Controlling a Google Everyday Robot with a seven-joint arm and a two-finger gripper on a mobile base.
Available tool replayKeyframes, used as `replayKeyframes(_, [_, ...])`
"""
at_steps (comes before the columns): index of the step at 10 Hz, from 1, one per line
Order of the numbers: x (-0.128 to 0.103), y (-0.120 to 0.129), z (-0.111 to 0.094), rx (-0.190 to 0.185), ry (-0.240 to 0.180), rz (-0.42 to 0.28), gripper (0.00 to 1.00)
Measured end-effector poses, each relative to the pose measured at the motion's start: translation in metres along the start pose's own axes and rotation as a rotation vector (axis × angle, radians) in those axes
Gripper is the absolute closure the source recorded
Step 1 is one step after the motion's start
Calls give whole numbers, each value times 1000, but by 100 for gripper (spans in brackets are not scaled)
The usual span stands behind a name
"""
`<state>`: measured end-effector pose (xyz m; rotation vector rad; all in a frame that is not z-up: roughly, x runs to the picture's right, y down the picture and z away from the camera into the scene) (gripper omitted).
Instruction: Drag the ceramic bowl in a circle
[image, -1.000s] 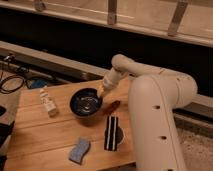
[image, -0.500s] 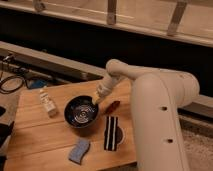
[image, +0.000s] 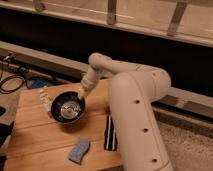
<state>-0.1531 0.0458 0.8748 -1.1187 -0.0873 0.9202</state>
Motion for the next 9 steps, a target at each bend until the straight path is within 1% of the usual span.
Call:
replayKeyframes(1, [-7,2,1,-2,-6,6,66])
replayKeyframes(2, [-9,2,0,-4,-14,9,66])
replayKeyframes(3, [-10,-2,-5,-2,-25,14,69])
replayKeyframes(5, [4,-16,-18,-1,-38,27,88])
replayKeyframes(6, [11,-20,-22,0,-38,34,90])
replayKeyframes(7, [12,-20,-22,-1,-39,36,90])
replayKeyframes(9, [0,-17,-23,-3,-56,41,90])
